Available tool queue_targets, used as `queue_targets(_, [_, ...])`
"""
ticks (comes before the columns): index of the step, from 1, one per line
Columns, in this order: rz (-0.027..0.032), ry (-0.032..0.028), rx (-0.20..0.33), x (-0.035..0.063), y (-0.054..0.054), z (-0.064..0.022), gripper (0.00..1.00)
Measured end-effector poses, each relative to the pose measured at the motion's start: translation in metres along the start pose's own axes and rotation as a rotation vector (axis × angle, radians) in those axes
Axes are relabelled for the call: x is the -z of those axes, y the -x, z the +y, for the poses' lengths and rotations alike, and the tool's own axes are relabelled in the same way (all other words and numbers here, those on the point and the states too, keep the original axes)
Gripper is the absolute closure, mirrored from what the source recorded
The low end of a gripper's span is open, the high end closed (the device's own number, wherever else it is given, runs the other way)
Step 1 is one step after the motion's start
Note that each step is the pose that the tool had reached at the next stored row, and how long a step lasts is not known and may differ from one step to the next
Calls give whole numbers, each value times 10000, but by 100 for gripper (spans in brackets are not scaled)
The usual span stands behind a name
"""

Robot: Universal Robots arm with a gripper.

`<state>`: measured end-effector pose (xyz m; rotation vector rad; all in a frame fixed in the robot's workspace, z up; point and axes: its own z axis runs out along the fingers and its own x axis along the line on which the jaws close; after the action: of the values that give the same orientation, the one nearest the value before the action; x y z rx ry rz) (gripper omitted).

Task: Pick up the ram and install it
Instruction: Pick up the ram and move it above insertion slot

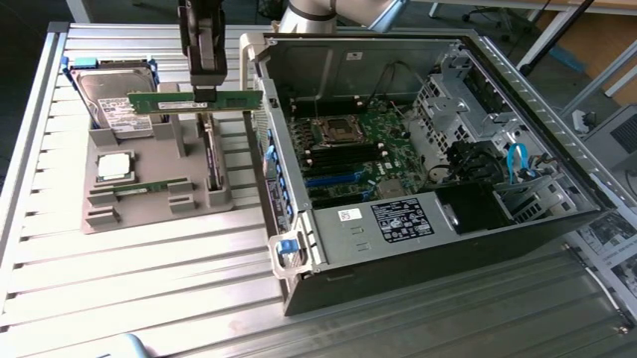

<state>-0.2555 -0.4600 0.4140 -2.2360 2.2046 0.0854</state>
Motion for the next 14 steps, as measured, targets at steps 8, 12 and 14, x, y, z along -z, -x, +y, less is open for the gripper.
queue_targets(8, [0,0,0,2,-1,-49,88])
queue_targets(12, [1,0,0,4,-1,-99,88])
queue_targets(14, [1,0,0,5,-1,-120,88])
